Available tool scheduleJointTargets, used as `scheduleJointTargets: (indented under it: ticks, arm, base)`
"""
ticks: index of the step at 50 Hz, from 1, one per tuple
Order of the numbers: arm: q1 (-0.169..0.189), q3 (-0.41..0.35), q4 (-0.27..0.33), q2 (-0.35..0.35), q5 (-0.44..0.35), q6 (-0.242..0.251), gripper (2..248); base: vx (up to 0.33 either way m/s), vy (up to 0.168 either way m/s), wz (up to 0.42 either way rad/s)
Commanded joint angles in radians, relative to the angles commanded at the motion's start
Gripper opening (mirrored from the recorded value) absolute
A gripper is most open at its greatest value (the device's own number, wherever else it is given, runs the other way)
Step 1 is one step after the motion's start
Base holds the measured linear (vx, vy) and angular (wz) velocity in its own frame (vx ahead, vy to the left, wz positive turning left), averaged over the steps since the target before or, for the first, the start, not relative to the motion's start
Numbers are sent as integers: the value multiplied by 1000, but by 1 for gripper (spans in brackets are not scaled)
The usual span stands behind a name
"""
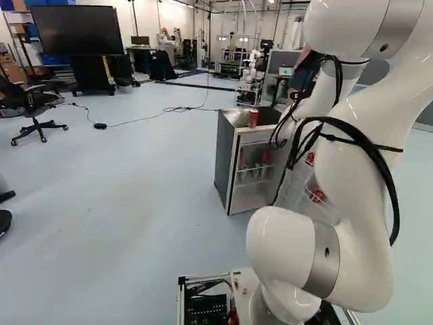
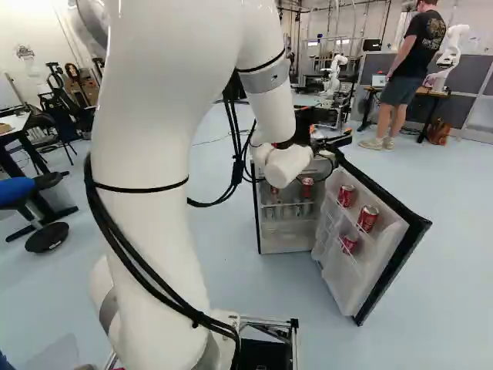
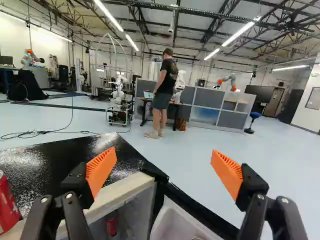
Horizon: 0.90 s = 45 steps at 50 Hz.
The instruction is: Grab a drink from the fridge
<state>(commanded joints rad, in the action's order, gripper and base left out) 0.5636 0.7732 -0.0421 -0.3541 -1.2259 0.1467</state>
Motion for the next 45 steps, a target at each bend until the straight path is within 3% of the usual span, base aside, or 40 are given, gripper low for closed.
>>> scheduleJointTargets:
  ticks: [45]
  arm:
    - [112,126,0,-102,71,0,247]
  base:
    - [0,0,0]
